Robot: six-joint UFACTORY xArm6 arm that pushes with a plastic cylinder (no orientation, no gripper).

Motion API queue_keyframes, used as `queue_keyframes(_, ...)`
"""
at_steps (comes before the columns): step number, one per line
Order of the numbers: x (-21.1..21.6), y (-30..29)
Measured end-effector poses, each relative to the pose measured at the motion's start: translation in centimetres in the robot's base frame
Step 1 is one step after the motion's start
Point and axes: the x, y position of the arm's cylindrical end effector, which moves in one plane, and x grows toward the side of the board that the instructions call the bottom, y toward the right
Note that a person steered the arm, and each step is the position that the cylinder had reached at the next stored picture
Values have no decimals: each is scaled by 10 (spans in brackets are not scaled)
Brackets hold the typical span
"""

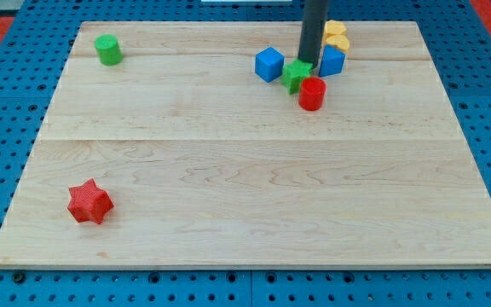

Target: Push the yellow hexagon into the blue cube

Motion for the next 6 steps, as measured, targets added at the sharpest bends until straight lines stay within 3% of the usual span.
queue_keyframes(1,14,-28)
queue_keyframes(2,34,42)
queue_keyframes(3,25,67)
queue_keyframes(4,-41,106)
queue_keyframes(5,-91,64)
queue_keyframes(6,-65,-4)
